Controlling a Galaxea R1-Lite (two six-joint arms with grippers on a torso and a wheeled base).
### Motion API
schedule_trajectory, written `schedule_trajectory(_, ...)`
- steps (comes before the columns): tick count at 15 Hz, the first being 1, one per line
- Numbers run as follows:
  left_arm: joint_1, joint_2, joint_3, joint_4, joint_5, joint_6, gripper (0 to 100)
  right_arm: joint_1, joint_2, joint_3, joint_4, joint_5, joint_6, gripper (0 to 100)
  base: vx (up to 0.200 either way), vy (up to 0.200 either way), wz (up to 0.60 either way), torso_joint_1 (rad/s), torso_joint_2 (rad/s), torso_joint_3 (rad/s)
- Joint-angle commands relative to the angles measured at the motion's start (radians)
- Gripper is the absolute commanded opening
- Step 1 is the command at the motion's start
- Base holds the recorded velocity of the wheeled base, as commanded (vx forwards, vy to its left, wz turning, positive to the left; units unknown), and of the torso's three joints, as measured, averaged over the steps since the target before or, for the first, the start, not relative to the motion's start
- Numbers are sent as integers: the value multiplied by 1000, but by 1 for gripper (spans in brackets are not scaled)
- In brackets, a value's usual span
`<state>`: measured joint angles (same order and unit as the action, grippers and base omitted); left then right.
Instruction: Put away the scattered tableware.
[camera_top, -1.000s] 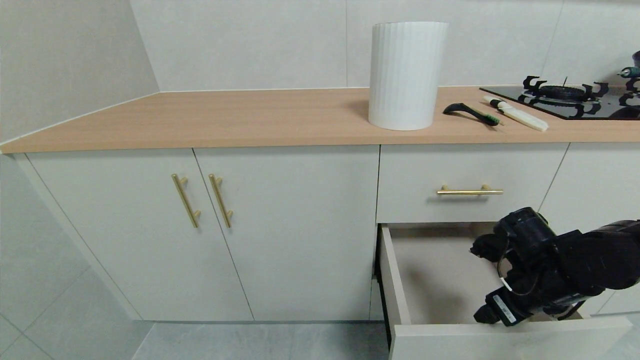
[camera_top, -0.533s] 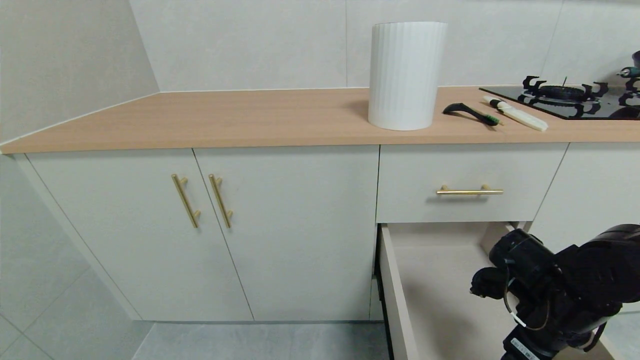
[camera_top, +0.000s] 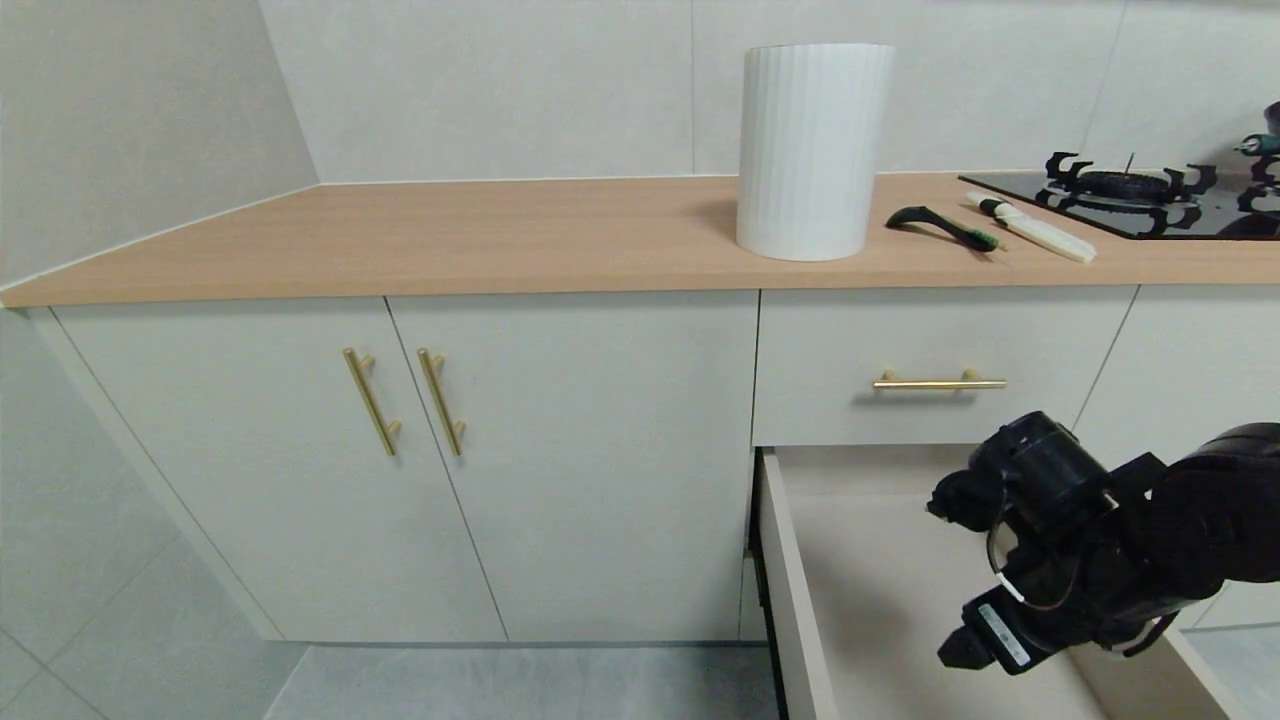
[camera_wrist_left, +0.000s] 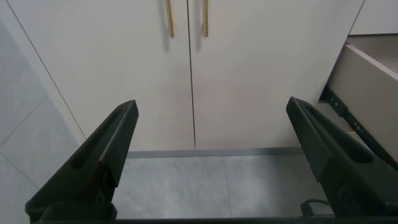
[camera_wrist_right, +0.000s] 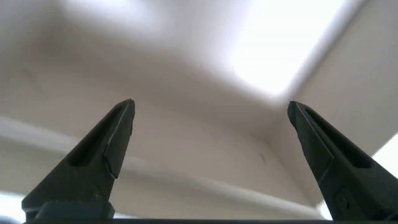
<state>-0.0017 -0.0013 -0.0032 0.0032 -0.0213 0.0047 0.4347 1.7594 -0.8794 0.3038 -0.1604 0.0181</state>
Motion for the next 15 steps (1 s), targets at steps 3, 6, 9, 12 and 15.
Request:
schedule_trajectory(3,0,1,0,0,0,0,100,-53,-113,-49,-121,1,82,100,0,0,0,0,0,0)
schedule_trajectory(6,0,1,0,0,0,0,100,-94,-156,-43,-192,1,85,100,0,0,0,0,0,0)
schedule_trajectory(9,0,1,0,0,0,0,100,-100,-164,-39,-239,-4,85,100,0,0,0,0,0,0)
schedule_trajectory(12,0,1,0,0,0,0,100,-100,-167,-30,-241,-7,82,100,0,0,0,0,0,0)
schedule_trajectory(15,0,1,0,0,0,0,100,-100,-167,-30,-241,-7,80,100,0,0,0,53,-240,-203)
